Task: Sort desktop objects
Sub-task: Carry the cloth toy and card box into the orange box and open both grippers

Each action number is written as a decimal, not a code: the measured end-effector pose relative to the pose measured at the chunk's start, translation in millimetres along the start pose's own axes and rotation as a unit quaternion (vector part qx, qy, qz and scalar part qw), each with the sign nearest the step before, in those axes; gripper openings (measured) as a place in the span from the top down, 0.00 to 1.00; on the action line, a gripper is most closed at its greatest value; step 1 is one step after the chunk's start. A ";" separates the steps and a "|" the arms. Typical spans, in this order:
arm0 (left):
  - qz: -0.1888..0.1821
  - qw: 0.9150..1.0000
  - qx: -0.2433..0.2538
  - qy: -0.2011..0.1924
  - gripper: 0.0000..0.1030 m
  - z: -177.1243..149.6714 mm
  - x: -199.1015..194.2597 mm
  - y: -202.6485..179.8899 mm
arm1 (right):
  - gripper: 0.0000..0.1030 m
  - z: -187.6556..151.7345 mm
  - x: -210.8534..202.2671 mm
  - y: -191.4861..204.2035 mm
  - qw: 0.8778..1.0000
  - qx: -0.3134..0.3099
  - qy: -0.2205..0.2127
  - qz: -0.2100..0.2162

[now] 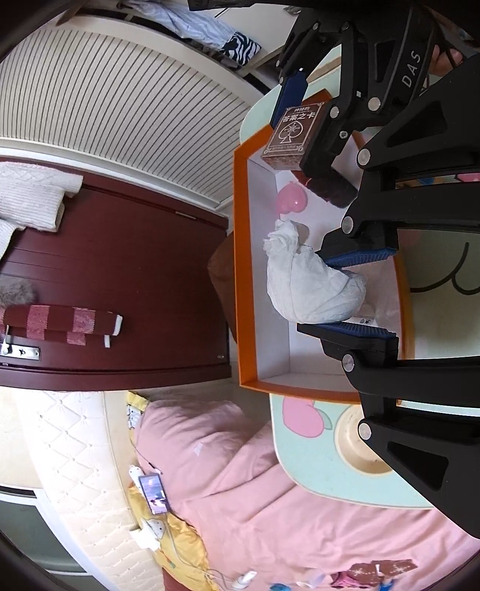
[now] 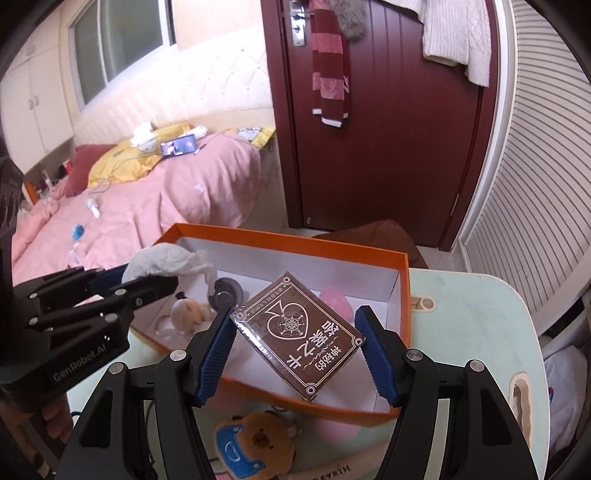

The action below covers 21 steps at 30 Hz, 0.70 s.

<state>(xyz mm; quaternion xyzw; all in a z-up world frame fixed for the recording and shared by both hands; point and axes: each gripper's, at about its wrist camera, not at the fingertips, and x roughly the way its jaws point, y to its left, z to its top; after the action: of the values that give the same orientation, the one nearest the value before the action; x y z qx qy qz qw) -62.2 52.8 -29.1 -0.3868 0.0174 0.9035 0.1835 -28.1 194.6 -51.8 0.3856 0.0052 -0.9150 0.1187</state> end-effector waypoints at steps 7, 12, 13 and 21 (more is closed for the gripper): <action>0.001 1.000 -0.001 0.009 0.72 -1.3 7.6 0.8 | 0.36 1.6 8.4 -2.9 1.000 0.004 0.008 0.000; 0.003 1.000 -0.001 0.010 0.72 -1.6 9.6 1.1 | 0.36 2.7 11.1 -3.2 1.000 0.005 0.010 0.002; 0.003 1.000 -0.001 0.011 0.72 -1.4 10.0 1.1 | 0.36 2.9 11.5 -3.0 1.000 0.005 0.010 0.003; 0.062 0.998 0.010 -0.015 0.25 -2.4 2.0 -4.2 | 0.26 1.2 14.1 -5.0 1.000 0.013 0.015 -0.009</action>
<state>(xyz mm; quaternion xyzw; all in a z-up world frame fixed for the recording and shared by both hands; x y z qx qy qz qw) -60.4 57.0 -31.7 -0.3696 0.0473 0.9187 0.1307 -39.6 196.3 -61.3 0.4009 -0.0014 -0.9100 0.1054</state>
